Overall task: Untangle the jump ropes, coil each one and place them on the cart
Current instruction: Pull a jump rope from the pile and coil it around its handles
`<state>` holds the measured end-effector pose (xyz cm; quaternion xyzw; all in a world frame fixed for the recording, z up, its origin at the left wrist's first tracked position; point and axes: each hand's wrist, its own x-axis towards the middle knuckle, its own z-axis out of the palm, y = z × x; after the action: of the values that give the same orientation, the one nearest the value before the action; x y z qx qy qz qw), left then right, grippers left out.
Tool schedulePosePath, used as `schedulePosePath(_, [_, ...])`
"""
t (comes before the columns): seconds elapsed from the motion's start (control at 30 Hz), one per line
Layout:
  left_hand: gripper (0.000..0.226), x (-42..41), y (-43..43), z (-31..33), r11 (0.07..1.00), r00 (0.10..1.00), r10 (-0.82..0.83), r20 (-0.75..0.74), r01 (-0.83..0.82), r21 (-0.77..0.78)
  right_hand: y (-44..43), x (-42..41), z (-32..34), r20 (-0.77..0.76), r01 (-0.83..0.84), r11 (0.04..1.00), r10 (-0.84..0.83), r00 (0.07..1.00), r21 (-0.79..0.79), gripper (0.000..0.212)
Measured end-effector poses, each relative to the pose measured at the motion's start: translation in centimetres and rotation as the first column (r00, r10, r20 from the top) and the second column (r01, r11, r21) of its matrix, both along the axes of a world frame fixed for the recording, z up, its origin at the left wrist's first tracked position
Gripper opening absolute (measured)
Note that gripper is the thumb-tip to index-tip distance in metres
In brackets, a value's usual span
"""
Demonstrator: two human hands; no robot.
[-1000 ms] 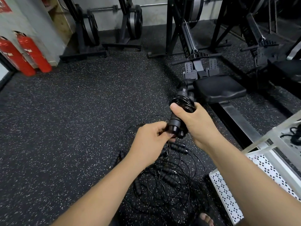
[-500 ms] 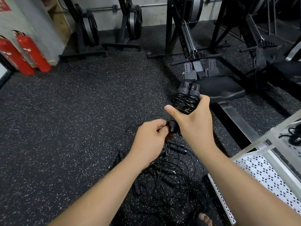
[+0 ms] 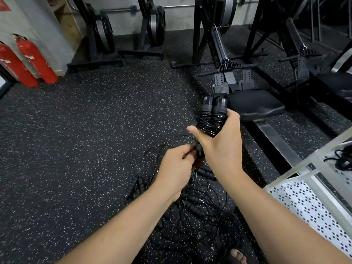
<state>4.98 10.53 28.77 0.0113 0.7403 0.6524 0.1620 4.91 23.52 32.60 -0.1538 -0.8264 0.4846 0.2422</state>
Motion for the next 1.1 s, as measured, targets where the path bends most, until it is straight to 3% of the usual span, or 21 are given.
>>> schedulePosePath(0.2, [0.029, 0.3, 0.2, 0.0, 0.987, 0.994, 0.012, 0.106, -0.029, 0.161, 0.1, 0.0, 0.2, -0.014, 0.012, 1.000, -0.012, 1.000, -0.007, 0.082])
schedulePosePath(0.5, [0.028, 0.5, -0.1, 1.6, 1.000, 0.990, -0.010, -0.142, 0.009, -0.005, 0.0, 0.0, 0.4, -0.042, 0.007, 0.999, -0.009, 0.999, -0.041, 0.081])
schedulePosePath(0.73, [0.030, -0.5, -1.6, 2.0, 0.993, 0.996, 0.048, 0.070, -0.056, 0.103, 2.0, -0.8, -0.1, 0.111, -0.207, 0.975, 0.214, 0.970, -0.076, 0.065])
schedulePosePath(0.87, [0.037, -1.1, -2.3, 2.5, 0.987, 0.981, -0.015, 0.196, -0.017, 0.160, 3.4, -0.7, -0.3, 0.159, -0.281, 0.957, 0.290, 0.944, -0.073, 0.059])
schedulePosePath(1.1, [0.040, -1.4, -2.6, 2.4, 0.987, 0.976, 0.035, 0.217, -0.068, 0.146, 3.5, -0.8, -0.4, 0.173, -0.307, 0.947, 0.320, 0.931, -0.098, 0.065])
